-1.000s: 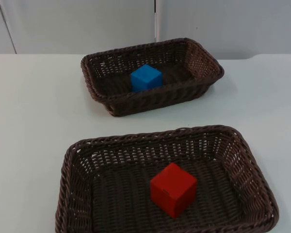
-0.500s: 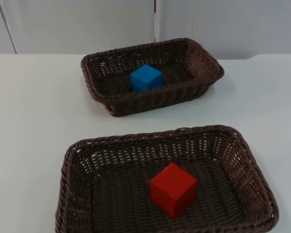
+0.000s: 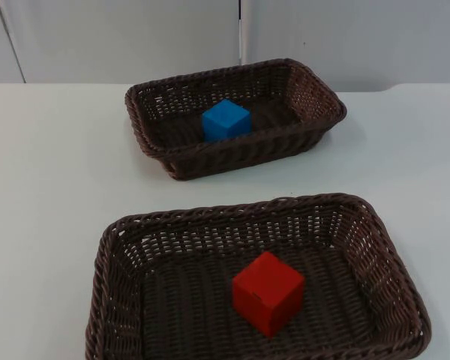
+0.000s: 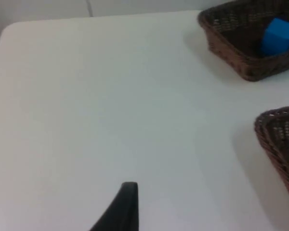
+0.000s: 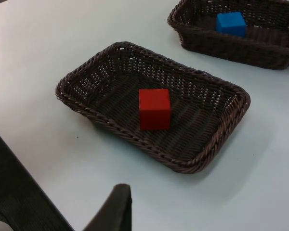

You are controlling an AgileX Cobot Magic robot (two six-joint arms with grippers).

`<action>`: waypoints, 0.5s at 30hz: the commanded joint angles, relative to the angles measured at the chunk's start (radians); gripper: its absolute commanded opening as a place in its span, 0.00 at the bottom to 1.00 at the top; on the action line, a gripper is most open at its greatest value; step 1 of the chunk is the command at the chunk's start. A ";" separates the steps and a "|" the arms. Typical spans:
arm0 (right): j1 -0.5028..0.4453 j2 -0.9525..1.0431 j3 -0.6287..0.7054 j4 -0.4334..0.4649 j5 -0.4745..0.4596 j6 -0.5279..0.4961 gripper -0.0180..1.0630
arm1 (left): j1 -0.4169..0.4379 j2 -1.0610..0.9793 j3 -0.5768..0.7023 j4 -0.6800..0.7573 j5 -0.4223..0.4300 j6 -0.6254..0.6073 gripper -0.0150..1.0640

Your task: Pick up one cube with the left hand and place it into the upper basket. Pick up one cube with the right hand and place it into the lower basket.

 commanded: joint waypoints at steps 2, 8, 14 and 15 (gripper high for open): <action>0.005 -0.004 0.007 -0.005 0.000 0.001 0.99 | 0.043 -0.004 0.004 -0.002 0.004 0.000 0.99; 0.005 -0.004 0.007 -0.005 0.000 0.001 0.99 | 0.043 -0.004 0.004 -0.002 0.004 0.000 0.99; 0.005 -0.004 0.007 0.001 0.000 0.001 0.99 | 0.043 -0.004 0.004 -0.002 0.004 0.000 0.99; 0.005 -0.004 0.007 0.001 0.000 0.001 0.99 | 0.043 -0.004 0.004 -0.002 0.004 0.000 0.99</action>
